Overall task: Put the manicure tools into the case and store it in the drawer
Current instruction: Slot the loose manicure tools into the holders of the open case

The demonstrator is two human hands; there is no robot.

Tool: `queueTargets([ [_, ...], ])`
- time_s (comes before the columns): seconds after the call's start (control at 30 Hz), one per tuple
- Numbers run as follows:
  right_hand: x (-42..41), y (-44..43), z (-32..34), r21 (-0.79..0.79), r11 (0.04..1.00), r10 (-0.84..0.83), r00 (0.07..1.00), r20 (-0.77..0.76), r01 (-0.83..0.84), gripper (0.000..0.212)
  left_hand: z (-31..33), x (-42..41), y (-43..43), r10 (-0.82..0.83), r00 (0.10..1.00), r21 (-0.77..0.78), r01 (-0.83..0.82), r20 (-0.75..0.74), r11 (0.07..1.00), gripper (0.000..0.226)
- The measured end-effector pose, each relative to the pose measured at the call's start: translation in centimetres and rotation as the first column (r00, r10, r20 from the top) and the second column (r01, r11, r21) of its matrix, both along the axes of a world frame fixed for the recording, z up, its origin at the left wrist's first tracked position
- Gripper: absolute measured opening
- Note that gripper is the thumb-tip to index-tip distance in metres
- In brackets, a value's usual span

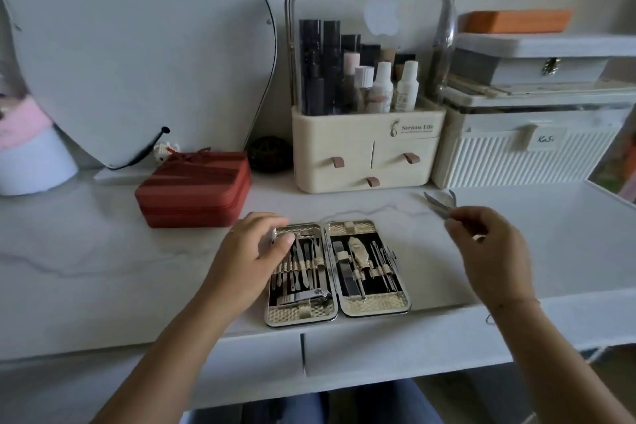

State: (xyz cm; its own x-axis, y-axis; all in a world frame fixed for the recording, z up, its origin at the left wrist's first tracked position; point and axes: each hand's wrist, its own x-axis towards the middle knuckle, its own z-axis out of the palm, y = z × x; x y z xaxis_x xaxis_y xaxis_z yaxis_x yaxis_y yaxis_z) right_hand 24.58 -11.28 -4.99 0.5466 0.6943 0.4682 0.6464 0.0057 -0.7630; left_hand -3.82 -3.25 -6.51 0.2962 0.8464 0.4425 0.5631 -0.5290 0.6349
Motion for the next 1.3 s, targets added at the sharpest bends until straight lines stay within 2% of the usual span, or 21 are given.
queueTargets([
  [0.07,-3.4,0.0,1.1,-0.022,0.977,0.209,0.975,-0.071,-0.211,0.010,1.3,0.8,-0.6,-0.063,0.997,-0.015,0.064,0.040,0.998,0.039],
  [0.17,-7.3,0.6,2.6,-0.057,0.908,0.405,0.904,-0.136,-0.416,0.011,3.5,2.2,-1.7,-0.163,0.966,-0.173,0.199,0.199,0.965,0.038],
  [0.3,-10.0,1.0,3.0,-0.031,0.872,0.479,0.863,-0.160,-0.489,0.012,4.2,2.7,-2.2,-0.099,0.874,-0.272,0.253,0.475,0.928,0.018],
  [0.37,-10.6,1.0,2.7,-0.012,0.875,0.476,0.864,-0.161,-0.484,0.011,3.9,2.7,-2.5,-0.071,0.844,-0.290,0.260,0.531,0.921,0.010],
  [0.43,-11.0,1.2,2.3,0.003,0.886,0.459,0.877,-0.141,-0.464,0.011,3.4,2.6,-2.6,-0.051,0.824,-0.324,0.277,0.564,0.905,0.013],
  [0.5,-11.4,1.6,2.0,0.014,0.892,0.451,0.885,-0.114,-0.452,0.015,3.1,2.6,-2.6,-0.044,0.814,-0.350,0.296,0.579,0.889,0.017],
  [0.67,-11.9,2.3,2.0,0.016,0.903,0.429,0.903,-0.006,-0.429,0.022,3.2,2.5,-2.0,-0.062,0.861,-0.317,0.252,0.505,0.914,0.015],
  [0.8,-11.9,2.9,1.8,-0.001,0.918,0.394,0.913,0.106,-0.396,0.010,3.2,2.6,-1.5,-0.075,0.917,-0.240,0.180,0.392,0.954,0.008],
  [1.0,-12.1,3.4,1.7,-0.016,0.923,0.382,0.911,0.156,-0.384,0.007,3.0,2.7,-1.4,-0.029,0.915,-0.218,0.127,0.403,0.968,0.003],
  [1.07,-12.2,3.3,1.8,-0.008,0.917,0.398,0.912,0.098,-0.399,0.008,3.4,2.6,-1.3,0.002,0.889,-0.270,0.138,0.458,0.953,0.007],
  [1.13,-11.9,3.3,2.2,0.011,0.879,0.476,0.874,-0.099,-0.477,0.006,3.8,2.4,-1.4,0.018,0.843,-0.355,0.207,0.538,0.912,0.010],
  [1.17,-11.6,3.3,2.4,0.053,0.836,0.540,0.803,-0.251,-0.546,0.004,3.9,2.2,-1.5,0.023,0.828,-0.391,0.240,0.561,0.888,0.012],
  [1.23,-11.0,3.4,2.5,0.163,0.740,0.634,0.596,-0.494,-0.653,0.012,4.0,2.0,-1.5,0.038,0.814,-0.446,0.278,0.580,0.851,0.015],
  [1.27,-10.8,3.5,2.4,0.193,0.702,0.657,0.517,-0.549,-0.686,0.019,4.1,1.8,-1.5,0.047,0.810,-0.464,0.286,0.585,0.839,0.017],
  [1.3,-10.7,3.6,2.3,0.202,0.672,0.674,0.476,-0.566,-0.712,0.023,4.2,1.8,-1.4,0.056,0.809,-0.477,0.288,0.585,0.830,0.019],
])
